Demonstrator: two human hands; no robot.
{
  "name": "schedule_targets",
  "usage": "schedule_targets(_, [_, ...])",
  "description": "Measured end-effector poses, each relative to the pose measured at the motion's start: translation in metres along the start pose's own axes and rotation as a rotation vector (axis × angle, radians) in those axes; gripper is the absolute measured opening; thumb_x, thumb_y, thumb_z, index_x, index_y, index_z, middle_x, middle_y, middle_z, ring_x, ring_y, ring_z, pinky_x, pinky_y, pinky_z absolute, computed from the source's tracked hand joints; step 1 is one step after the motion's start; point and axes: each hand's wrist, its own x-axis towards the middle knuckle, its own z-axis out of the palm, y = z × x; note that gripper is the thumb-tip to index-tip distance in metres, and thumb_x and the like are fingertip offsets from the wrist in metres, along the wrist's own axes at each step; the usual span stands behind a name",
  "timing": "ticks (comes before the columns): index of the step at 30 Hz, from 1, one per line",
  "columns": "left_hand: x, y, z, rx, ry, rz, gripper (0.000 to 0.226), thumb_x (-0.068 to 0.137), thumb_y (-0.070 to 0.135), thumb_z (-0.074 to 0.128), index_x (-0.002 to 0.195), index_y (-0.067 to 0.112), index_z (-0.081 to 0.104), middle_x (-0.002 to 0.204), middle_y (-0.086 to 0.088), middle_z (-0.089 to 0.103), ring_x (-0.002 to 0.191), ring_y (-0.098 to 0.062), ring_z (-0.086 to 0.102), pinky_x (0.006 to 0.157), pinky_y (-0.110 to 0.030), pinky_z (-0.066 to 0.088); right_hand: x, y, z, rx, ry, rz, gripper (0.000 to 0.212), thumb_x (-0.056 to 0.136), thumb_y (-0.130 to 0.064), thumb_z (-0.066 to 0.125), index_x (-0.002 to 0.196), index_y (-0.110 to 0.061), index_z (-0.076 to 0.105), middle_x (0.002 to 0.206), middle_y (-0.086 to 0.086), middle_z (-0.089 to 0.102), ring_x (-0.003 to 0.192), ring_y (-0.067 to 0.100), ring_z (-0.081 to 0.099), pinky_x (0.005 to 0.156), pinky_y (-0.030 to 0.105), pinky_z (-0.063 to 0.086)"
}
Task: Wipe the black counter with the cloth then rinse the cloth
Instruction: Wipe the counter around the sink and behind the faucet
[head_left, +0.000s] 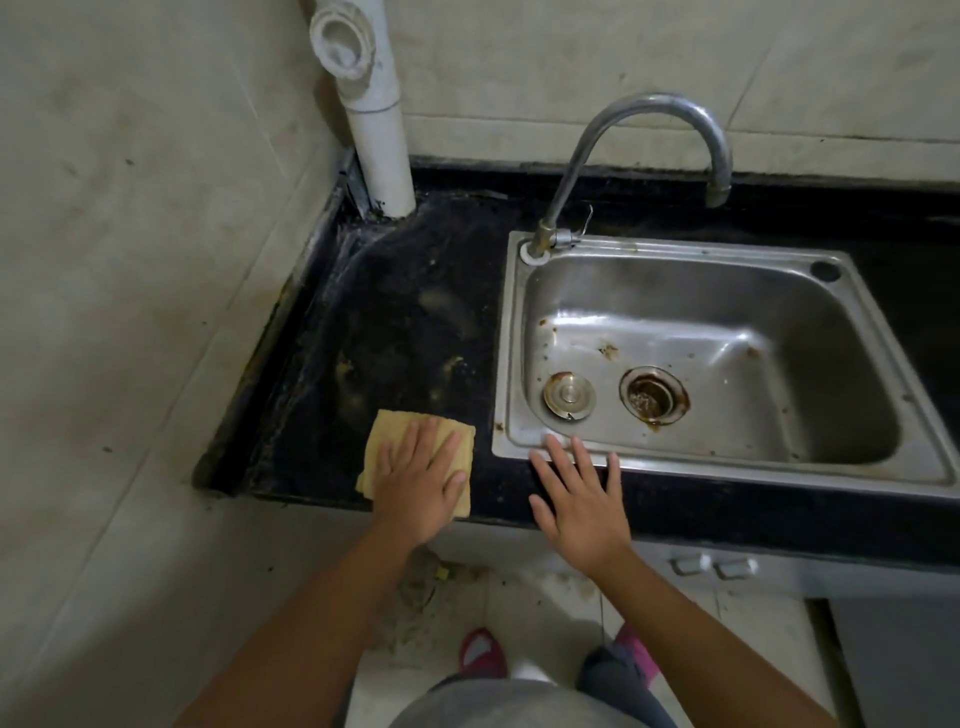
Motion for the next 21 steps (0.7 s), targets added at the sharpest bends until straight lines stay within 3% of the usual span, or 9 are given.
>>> schedule_targets(9, [0.03,0.024,-0.012,-0.053,-0.085,-0.056,0.051,0.099,0.042,0.012,0.146,0.032,-0.007,0.154,0.004,-0.019,0.14,-0.018,-0.017,0.112,-0.045,-0.01,0.002,-0.001,0.002,-0.012,-0.019,0.007,0.055,0.096,-0.046,-0.001,0.127,-0.025,0.039,0.133,0.002,0.056,0.127,0.024,0.031,0.101,0.051,0.017])
schedule_targets(15, [0.002,0.02,-0.004,-0.002,-0.04,0.044,0.052,0.099,0.041,0.014,0.145,0.033,-0.007,0.154,0.007,-0.017,0.14,-0.014,-0.019,0.111,-0.041,-0.012,0.002,0.0,0.005,-0.007,0.022,-0.005,0.055,0.095,-0.047,0.0,0.128,-0.025,0.039,0.134,0.003,0.054,0.128,0.024,0.03,0.101,0.052,0.017])
schedule_targets(18, [-0.011,-0.002,0.004,0.011,0.017,0.091,0.056,0.093,0.049,0.009,0.146,0.032,0.005,0.155,0.005,-0.004,0.143,-0.018,-0.004,0.113,-0.042,-0.002,0.002,0.0,0.005,-0.008,0.021,-0.008,0.055,0.096,-0.047,0.0,0.128,-0.024,0.038,0.134,0.003,0.055,0.128,0.024,0.03,0.102,0.051,0.016])
schedule_targets(20, [-0.013,-0.03,0.005,-0.019,0.116,-0.015,0.071,0.082,0.052,0.003,0.145,0.024,0.015,0.153,-0.001,0.007,0.142,-0.024,0.014,0.112,-0.048,0.01,0.002,0.0,0.006,-0.012,0.027,-0.014,0.055,0.096,-0.047,0.0,0.128,-0.024,0.038,0.134,0.003,0.055,0.128,0.025,0.03,0.105,0.051,0.011])
schedule_targets(21, [-0.012,-0.049,0.003,-0.03,0.109,-0.096,0.07,0.083,0.051,0.001,0.145,0.021,0.007,0.153,-0.002,0.001,0.142,-0.024,0.009,0.112,-0.048,0.006,0.002,0.0,0.006,-0.008,0.036,-0.017,0.055,0.096,-0.047,0.0,0.128,-0.024,0.038,0.134,0.004,0.055,0.128,0.025,0.03,0.106,0.05,0.009])
